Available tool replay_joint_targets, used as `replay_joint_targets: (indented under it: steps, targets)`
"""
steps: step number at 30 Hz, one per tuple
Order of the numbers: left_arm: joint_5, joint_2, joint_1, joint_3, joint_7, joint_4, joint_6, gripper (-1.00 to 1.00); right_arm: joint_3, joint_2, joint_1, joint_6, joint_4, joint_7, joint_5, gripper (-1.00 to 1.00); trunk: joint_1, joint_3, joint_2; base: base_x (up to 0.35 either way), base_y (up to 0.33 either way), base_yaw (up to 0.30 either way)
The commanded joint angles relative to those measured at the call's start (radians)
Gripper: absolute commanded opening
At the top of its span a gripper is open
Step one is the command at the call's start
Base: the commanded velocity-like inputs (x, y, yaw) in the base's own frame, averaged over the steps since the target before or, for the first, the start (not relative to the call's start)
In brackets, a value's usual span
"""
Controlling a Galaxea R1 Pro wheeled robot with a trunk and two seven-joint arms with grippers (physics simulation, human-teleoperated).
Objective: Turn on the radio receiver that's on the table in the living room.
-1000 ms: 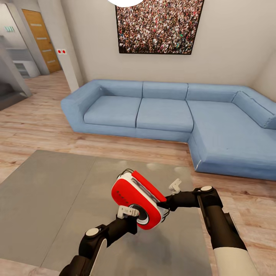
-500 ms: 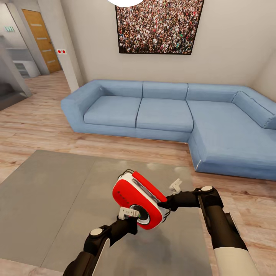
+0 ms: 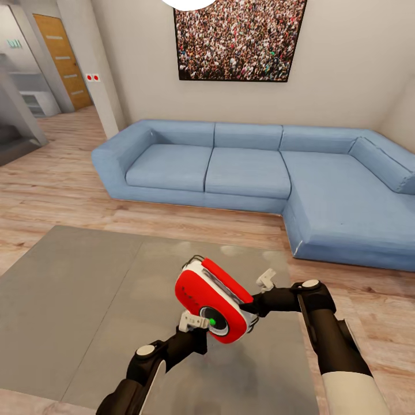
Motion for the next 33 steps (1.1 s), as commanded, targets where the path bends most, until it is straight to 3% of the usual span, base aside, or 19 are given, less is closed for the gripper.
replay_joint_targets:
  steps: [1, 4, 10, 22, 26, 33]
  targets:
    - [0.001, 0.0, 0.0, 0.0, -0.002, -0.012, 0.001, -1.0, 0.0, 0.002, 0.0, 0.008, 0.002, -0.026, 0.013, -1.0, 0.0, 0.0, 0.0, 0.0, 0.0, 0.0]
    - [0.017, 0.0, 0.0, 0.0, -0.006, -0.043, 0.009, -1.0, -0.004, 0.002, 0.0, 0.015, 0.03, -0.14, 0.074, -1.0, 0.0, 0.0, 0.0, 0.0, 0.0, 0.0]
    - [0.022, 0.0, 0.0, -0.001, -0.017, -0.05, 0.012, -1.0, -0.001, -0.003, 0.0, 0.022, 0.025, -0.261, 0.093, -1.0, 0.0, 0.0, 0.0, 0.0, 0.0, 0.0]
    - [0.022, 0.002, 0.0, -0.001, -0.02, -0.047, 0.016, -1.0, 0.001, -0.007, 0.0, 0.024, -0.002, -0.275, 0.095, -1.0, 0.0, 0.0, 0.0, 0.0, 0.0, 0.0]
    - [0.022, 0.005, 0.0, 0.0, -0.022, -0.046, 0.017, -1.0, -0.007, -0.006, 0.0, 0.024, -0.027, -0.275, 0.16, -1.0, 0.0, 0.0, 0.0, 0.0, 0.0, 0.0]
    - [0.022, 0.006, 0.0, 0.001, -0.022, -0.043, 0.017, -1.0, -0.011, -0.006, 0.0, 0.023, -0.026, -0.281, 0.172, -1.0, 0.0, 0.0, 0.0, 0.0, 0.0, 0.0]
